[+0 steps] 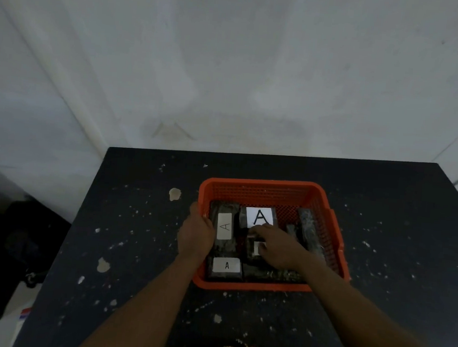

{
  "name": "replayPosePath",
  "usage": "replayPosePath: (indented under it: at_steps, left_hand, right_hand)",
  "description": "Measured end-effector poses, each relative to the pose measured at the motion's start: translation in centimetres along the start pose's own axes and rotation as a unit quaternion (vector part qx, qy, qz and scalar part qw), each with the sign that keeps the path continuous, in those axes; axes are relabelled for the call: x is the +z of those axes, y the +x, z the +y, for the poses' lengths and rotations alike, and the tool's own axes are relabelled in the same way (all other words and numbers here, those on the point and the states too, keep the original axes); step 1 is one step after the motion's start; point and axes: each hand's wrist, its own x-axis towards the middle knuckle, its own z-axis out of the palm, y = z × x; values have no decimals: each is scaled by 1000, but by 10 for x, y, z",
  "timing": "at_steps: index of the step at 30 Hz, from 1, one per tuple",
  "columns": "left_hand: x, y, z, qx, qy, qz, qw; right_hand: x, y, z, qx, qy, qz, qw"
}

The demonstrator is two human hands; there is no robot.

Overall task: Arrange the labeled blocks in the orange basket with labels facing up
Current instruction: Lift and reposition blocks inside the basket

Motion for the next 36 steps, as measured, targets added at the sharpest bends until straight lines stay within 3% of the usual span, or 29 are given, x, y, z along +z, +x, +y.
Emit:
replayPosePath:
  at_steps: [3, 6, 8, 11, 13, 15, 17, 19, 21, 26, 36]
  left_hand:
    - [0, 0, -1, -5, -6, 5, 1000]
    - [0, -2, 0, 9, -19, 28, 999]
    - [2, -3, 0, 32, 28, 65, 997]
    - [1, -9, 1, 119, 104, 147, 976]
    - [2, -18, 7, 219, 89, 158, 959]
    - [5, -31, 19, 304, 42, 72, 949]
    - [12, -48, 34, 342, 33, -86, 935]
    - [26, -63, 46, 345, 73, -236, 905]
    - [40, -74, 56, 321, 125, -325, 881]
    - [57, -75, 72, 257, 183, -348, 883]
    - [71, -69, 81, 261, 342, -297, 852]
  right_hand:
    - [2, -8, 3, -29, -5, 44, 999]
    - [3, -14, 3, -29, -19, 39, 999]
    - [3, -16, 2, -34, -12, 52, 998]
    - [-1, -23, 2, -39, 29, 118, 992]
    - [-5, -33, 8, -17, 51, 170, 984]
    - [-8, -46, 18, 8, 52, 225, 973]
    - [-8, -64, 27, 30, 42, 259, 965]
    - [-5, -83, 32, 24, 16, 249, 968]
    - [1, -100, 36, 1, -8, 196, 981]
    - [19, -120, 46, -24, -41, 115, 992]
    - [30, -119, 57, -67, -94, 129, 985]
